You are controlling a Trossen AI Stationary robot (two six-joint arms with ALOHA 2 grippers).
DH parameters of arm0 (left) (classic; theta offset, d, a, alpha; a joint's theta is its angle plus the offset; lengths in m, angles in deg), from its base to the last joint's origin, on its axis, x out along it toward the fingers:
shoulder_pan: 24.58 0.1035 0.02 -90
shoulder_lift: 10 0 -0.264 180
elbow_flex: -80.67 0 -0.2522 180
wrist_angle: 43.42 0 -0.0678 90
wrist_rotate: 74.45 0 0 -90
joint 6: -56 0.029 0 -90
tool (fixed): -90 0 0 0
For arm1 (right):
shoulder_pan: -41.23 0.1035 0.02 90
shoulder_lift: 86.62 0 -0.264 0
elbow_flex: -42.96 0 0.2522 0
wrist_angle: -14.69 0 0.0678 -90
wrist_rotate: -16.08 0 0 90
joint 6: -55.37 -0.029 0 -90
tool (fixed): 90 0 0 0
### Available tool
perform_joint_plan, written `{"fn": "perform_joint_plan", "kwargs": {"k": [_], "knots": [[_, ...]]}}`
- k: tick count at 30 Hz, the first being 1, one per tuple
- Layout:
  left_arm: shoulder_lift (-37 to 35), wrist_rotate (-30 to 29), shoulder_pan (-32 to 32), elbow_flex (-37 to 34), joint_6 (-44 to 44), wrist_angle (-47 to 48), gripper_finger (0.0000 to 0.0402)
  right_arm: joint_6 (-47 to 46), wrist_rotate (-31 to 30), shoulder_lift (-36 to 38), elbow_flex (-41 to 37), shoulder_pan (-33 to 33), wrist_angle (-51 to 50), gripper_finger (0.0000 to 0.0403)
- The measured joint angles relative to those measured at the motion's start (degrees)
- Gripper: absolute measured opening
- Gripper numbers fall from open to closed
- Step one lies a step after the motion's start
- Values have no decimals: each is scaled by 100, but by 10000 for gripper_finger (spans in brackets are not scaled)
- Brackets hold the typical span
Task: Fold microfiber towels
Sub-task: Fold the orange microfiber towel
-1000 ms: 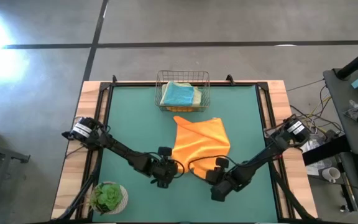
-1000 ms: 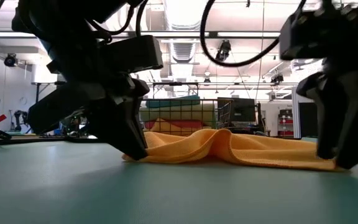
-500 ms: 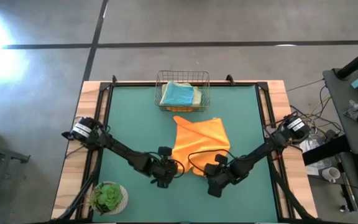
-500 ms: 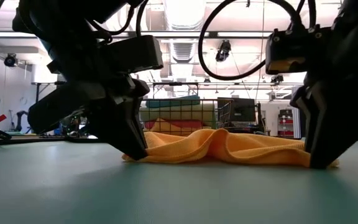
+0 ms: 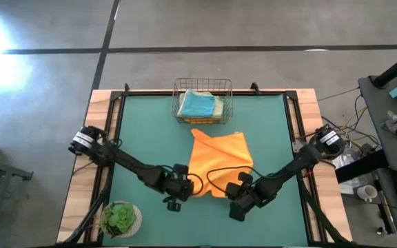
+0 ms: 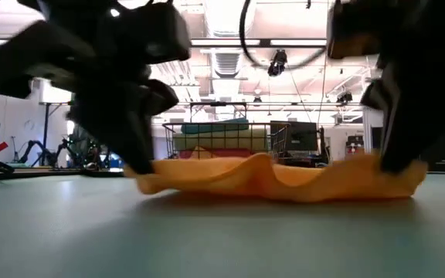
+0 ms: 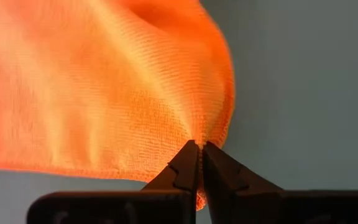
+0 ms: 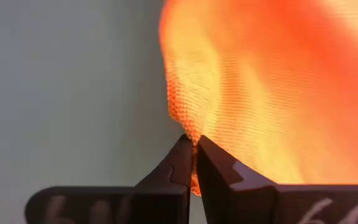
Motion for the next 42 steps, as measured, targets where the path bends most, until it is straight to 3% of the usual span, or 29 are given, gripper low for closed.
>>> {"fn": "perform_joint_plan", "kwargs": {"k": [9,22,33,42], "knots": [[-535,253,-4,593,-10,1414,1,-129,-745,146,1211,423,-1629,9],[-1053,369,-4,2102,-14,3315,1,-216,-2039,149,2968,770,-3196,9],[-1321,-244,1,3348,8,5032,1,-467,-2955,149,4385,768,-5210,9],[-1345,-980,108,4461,417,5669,1,241,-3557,151,5542,668,-5561,9]]}}
